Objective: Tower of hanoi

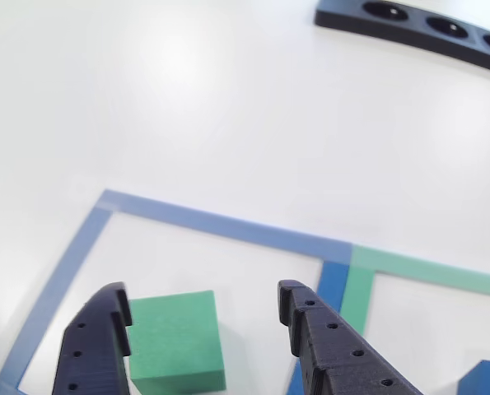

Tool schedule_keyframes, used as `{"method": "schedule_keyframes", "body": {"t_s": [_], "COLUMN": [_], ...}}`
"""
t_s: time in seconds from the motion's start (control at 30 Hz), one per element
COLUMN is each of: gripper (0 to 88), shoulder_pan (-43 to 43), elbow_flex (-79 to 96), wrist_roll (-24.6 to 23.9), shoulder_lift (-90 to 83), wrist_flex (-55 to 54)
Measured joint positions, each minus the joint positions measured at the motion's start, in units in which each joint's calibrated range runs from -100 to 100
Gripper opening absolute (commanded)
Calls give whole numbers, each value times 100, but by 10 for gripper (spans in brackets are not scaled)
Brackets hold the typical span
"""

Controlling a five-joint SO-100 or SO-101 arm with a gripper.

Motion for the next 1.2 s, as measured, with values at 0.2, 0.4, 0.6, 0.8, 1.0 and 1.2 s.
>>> {"method": "schedule_keyframes", "body": {"t_s": [0.2, 0.4, 0.6, 0.8, 1.0, 1.2], "gripper": [1, 1, 1, 1, 1, 1], "shoulder_pan": [156, 377, 761, 1228, 1572, 1719], "elbow_flex": [609, 435, -1201, -3429, -5413, -6066], "wrist_roll": [-39, 0, 20, 59, 59, 59], "shoulder_lift": [-2043, -4356, -5091, -5023, -4745, -4736], "wrist_flex": [1846, 5008, 8242, 10642, 12287, 12970]}}
